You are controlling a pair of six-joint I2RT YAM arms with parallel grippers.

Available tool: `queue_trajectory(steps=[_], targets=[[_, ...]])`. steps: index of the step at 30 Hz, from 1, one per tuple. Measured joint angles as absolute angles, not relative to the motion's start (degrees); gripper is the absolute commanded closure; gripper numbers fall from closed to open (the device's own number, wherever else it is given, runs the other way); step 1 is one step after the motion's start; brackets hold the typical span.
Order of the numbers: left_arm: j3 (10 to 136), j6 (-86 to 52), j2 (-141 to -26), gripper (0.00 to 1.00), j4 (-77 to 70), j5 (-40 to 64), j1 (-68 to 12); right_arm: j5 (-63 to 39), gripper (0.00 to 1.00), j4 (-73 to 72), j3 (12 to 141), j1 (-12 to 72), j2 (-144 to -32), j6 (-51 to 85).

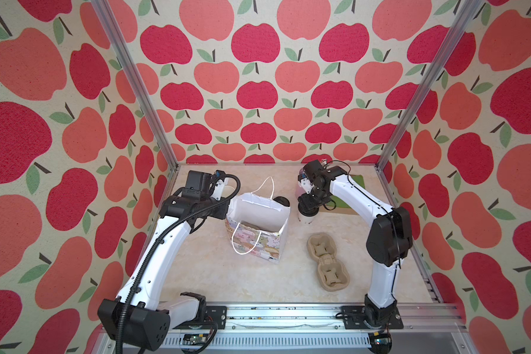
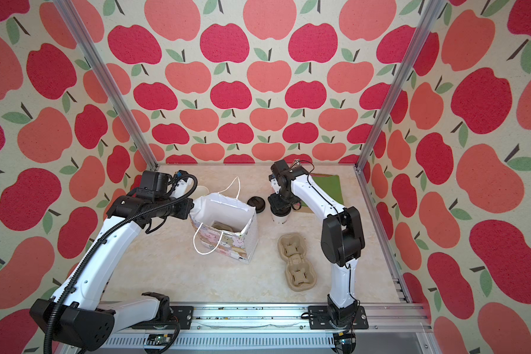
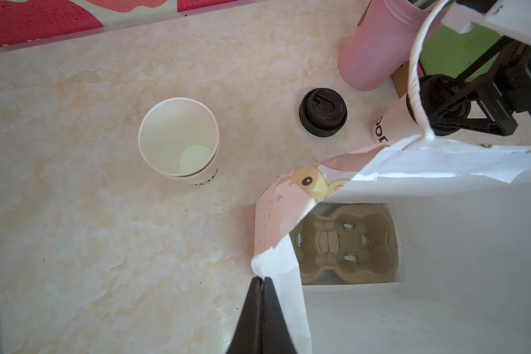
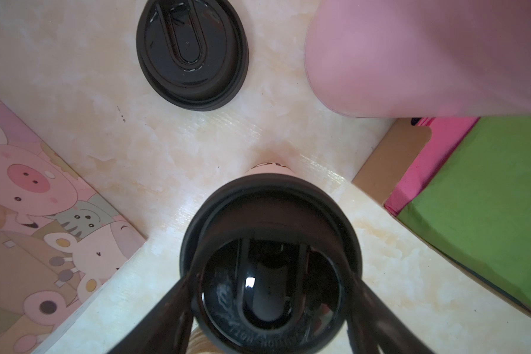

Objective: Pack a coffee takeout order
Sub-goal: Pick up the coffee cup from the center of the table.

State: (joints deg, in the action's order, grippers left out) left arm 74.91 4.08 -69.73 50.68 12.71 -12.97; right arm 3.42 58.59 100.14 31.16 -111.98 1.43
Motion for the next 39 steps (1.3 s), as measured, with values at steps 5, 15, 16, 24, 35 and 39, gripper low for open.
queue_trajectory(steps=[5, 15, 16, 24, 35, 39], targets=[[74.91, 4.08, -69.73, 1.00, 50.68, 12.86, -12.97, 3.64, 0.24, 58.00, 99.68, 31.29, -111.96, 1.43], [74.39, 3.90, -69.73, 1.00, 50.41, 12.91, -12.97, 3.99, 0.23, 57.21, 99.00, 31.38, -111.74, 1.43], [74.39, 3.90, -69.73, 1.00, 50.39, 12.91, -12.97, 3.97, 0.24, 57.06, 98.89, 31.38, -111.74, 1.43], [74.37, 3.90, -69.73, 1.00, 50.30, 12.93, -12.97, 3.99, 0.28, 56.45, 98.35, 31.38, -111.70, 1.43], [74.17, 3.90, -69.73, 1.00, 50.28, 12.93, -12.97, 4.01, 0.35, 56.45, 98.35, 31.38, -111.48, 1.43], [74.17, 3.90, -69.73, 1.00, 50.28, 12.95, -12.97, 4.03, 0.37, 56.62, 98.52, 31.40, -111.42, 1.43]])
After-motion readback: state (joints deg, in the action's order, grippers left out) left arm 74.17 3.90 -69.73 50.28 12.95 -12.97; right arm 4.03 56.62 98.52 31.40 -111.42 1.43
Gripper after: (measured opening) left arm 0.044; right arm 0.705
